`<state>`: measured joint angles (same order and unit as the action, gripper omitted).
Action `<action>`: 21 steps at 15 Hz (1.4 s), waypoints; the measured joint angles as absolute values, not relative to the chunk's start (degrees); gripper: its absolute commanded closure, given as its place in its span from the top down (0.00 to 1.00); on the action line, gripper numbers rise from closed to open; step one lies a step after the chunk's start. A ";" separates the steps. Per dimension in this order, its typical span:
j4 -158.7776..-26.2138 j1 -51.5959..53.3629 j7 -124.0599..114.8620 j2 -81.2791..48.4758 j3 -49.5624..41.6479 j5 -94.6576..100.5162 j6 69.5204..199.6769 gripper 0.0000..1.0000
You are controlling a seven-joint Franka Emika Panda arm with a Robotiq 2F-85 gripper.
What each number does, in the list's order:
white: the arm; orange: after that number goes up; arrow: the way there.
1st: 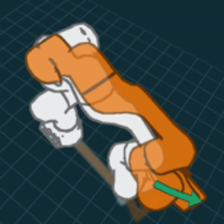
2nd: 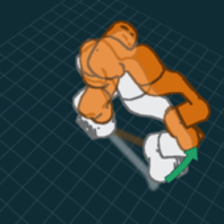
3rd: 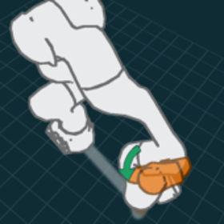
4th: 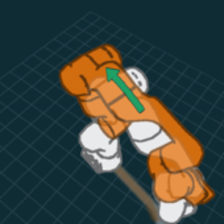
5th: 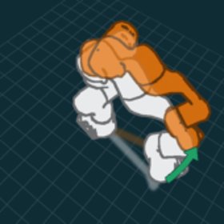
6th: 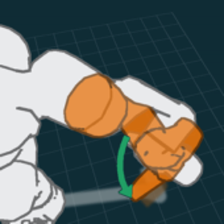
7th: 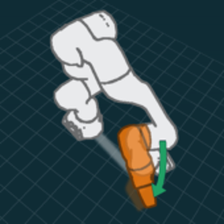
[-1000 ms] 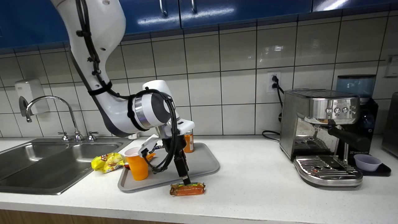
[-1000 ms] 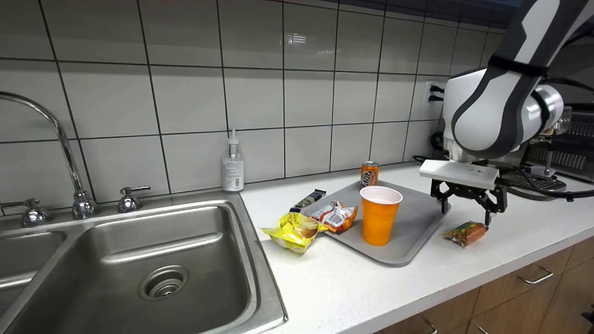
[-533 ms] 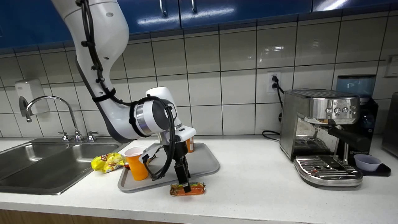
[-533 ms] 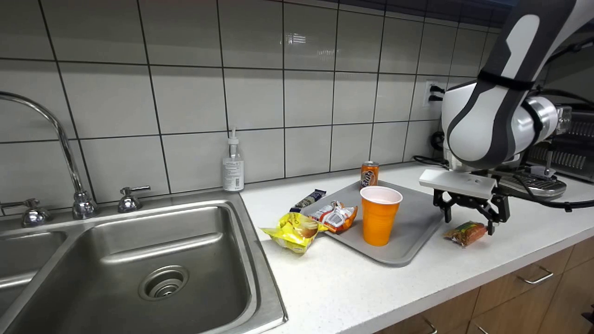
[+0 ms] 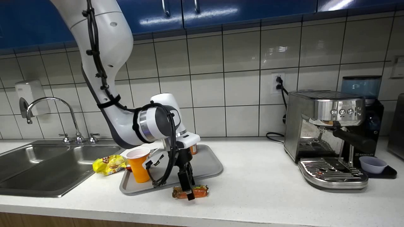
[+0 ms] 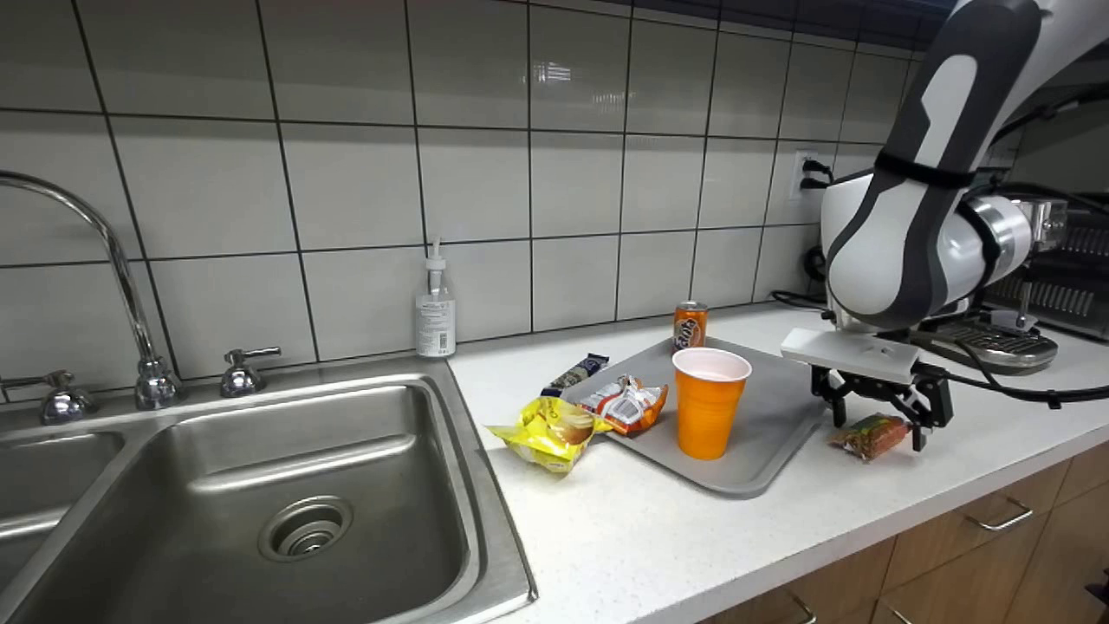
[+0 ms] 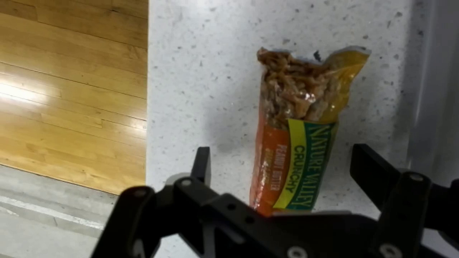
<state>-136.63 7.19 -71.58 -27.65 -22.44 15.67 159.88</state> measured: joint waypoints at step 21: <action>-137.85 16.26 -77.55 -26.56 -33.90 16.58 159.87 0.16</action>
